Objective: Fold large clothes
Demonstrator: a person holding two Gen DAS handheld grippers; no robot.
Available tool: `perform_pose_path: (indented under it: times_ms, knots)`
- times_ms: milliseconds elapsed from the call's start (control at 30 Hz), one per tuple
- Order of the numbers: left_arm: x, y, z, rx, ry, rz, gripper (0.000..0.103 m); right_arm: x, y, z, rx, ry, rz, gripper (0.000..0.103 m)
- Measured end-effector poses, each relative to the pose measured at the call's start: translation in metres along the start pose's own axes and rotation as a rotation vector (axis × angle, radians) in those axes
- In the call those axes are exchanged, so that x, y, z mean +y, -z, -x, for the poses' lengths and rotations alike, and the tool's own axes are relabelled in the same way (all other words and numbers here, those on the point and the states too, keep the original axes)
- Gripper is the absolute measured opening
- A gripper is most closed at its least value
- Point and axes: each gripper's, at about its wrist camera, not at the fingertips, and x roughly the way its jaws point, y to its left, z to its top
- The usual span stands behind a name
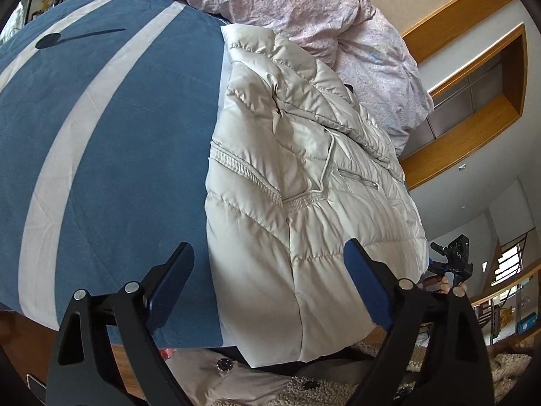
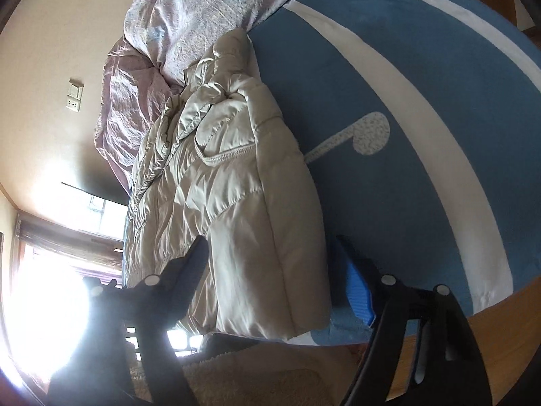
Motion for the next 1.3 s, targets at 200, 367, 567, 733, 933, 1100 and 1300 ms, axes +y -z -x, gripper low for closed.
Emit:
perform_pose_path:
  times_ms: [200, 367, 567, 733, 933, 1100, 1300]
  knots:
    - [0.0, 0.009, -0.005, -0.008, 0.057, 0.011, 0.088, 0.002, 0.007, -0.007, 0.017, -0.012, 0.026, 0.07]
    - [0.0, 0.019, -0.003, -0.001, 0.106, 0.025, 0.083, 0.001, 0.011, -0.009, 0.038, -0.042, 0.043, 0.062]
    - [-0.006, 0.031, -0.005, 0.011, 0.153, 0.035, 0.083, 0.003, 0.013, -0.013, 0.057, -0.079, 0.057, 0.062]
    - [-0.007, 0.041, -0.006, 0.028, 0.192, 0.073, 0.072, 0.01, 0.016, -0.019, 0.086, -0.108, 0.084, 0.059]
    - [-0.003, 0.045, -0.005, 0.013, 0.21, 0.109, 0.053, 0.009, 0.018, -0.023, 0.092, -0.124, 0.075, 0.051]
    - [0.005, 0.047, -0.001, 0.001, 0.22, 0.138, 0.038, 0.005, 0.019, -0.022, 0.082, -0.14, 0.057, 0.046]
    - [0.007, 0.048, 0.002, -0.035, 0.223, 0.143, 0.021, 0.004, 0.023, -0.019, 0.052, -0.136, 0.056, 0.029]
